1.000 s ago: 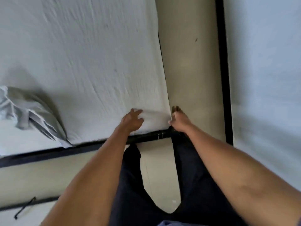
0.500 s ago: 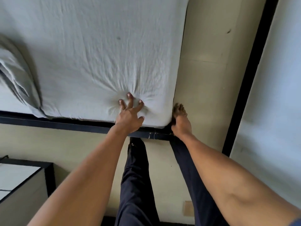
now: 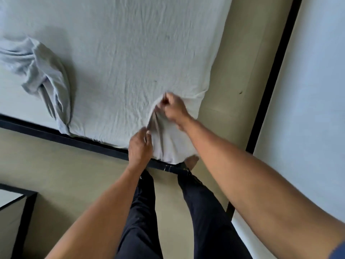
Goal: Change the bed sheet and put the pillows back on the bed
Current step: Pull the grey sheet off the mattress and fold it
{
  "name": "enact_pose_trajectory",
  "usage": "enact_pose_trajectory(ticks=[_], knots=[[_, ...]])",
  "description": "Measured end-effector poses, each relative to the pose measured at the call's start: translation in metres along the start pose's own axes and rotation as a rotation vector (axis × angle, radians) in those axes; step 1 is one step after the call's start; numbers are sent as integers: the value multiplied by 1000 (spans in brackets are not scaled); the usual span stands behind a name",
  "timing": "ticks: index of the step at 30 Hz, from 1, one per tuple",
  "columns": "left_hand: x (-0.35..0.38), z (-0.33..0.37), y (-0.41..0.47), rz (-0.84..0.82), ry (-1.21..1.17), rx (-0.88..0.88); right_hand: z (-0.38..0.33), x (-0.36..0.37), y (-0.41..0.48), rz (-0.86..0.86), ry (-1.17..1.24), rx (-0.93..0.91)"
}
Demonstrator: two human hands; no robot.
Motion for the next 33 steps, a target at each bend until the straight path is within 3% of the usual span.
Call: enact_pose_trajectory(ticks=[3,7,12,16,19,24,29,33], knots=[[-20,2,12,114,-41,-32,-47,-4,49,96,139,-49],[-31,-19,33,-41,99,-84,-9,-12,29,183,-196,-69],[-30,-35,28,-202,193,-84,118,11,-36,18,-281,418],[-26,-45,11,-303,165,-126,109,28,-41,85,-97,537],[-45,-40,-2,-339,194,-141,51,25,-32,46,-31,477],[-102,18,2,-279,241,-72,-36,-34,-42,99,-117,251],[-126,92,21,-181,315,0,-44,-107,-47,95,-293,124],[-105,146,35,-150,365,-25,-25,-164,-23,18,-376,142]])
Point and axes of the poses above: each hand's wrist, its own y-axis towards the middle knuckle, its own x-axis out of the palm, z = x × y, the point moved 4 cm from there along y, towards the middle knuckle, and after that the axes turned 4 degrees about x, right-handed, at the moved point
